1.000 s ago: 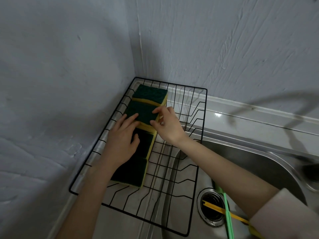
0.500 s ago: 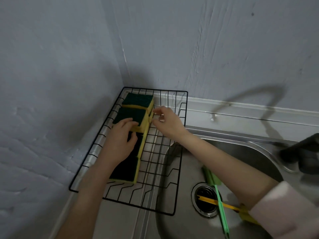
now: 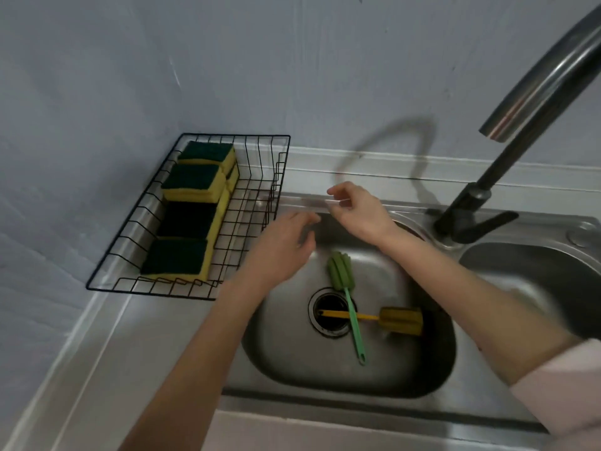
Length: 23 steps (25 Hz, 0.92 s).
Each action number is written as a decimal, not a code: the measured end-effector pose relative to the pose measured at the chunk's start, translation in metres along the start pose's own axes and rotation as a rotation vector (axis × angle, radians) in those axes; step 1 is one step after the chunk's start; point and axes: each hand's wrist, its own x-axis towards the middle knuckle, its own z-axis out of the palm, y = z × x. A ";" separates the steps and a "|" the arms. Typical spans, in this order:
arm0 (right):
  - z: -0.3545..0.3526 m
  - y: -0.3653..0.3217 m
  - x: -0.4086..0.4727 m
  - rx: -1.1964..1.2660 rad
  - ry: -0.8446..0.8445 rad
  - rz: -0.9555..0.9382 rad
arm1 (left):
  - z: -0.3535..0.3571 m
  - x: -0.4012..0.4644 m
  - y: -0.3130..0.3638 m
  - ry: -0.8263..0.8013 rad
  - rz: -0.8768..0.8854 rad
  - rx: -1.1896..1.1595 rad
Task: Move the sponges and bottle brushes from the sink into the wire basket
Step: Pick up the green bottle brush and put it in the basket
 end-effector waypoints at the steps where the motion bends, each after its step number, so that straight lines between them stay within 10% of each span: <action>1: 0.000 0.012 -0.008 -0.013 -0.018 0.028 | 0.015 -0.006 0.004 -0.040 -0.017 -0.034; 23: 0.106 0.186 -0.008 -0.140 -0.446 0.566 | 0.215 -0.012 -0.042 -0.709 -0.591 -0.197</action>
